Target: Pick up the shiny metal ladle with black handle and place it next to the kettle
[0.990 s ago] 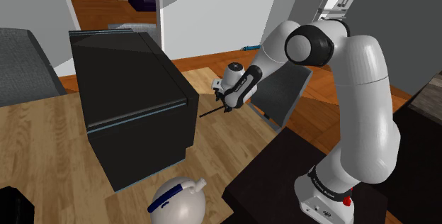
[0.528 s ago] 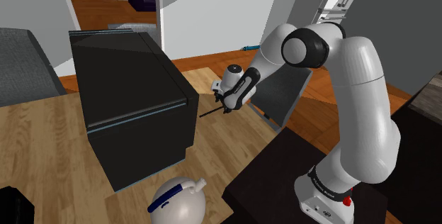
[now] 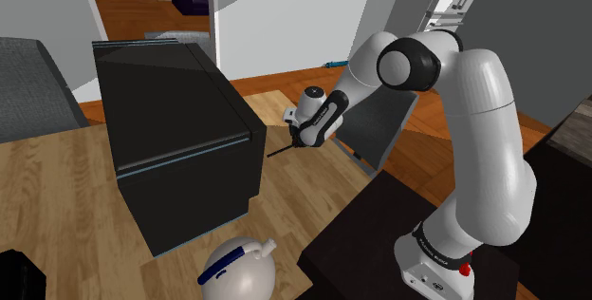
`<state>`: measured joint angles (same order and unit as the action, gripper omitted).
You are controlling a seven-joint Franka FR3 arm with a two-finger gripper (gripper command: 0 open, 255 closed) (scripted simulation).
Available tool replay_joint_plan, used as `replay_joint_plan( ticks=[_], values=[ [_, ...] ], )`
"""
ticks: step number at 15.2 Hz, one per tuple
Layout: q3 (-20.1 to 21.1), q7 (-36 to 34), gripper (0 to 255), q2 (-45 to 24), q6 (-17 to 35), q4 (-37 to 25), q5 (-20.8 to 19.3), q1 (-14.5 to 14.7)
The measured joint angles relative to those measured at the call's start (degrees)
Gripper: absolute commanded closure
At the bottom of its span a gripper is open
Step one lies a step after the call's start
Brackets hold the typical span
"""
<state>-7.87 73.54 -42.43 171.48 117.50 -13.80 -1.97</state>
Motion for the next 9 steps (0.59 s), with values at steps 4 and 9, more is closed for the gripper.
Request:
replay_joint_plan(
  ticks=[4, 9],
  values=[
    [0.0, 0.0, 255, 0.0, 0.0, 0.0, 0.0, 0.0],
    [0.2, 0.2, 255, 2.1, -1.4, 0.6, 0.0, 0.0]
  ],
)
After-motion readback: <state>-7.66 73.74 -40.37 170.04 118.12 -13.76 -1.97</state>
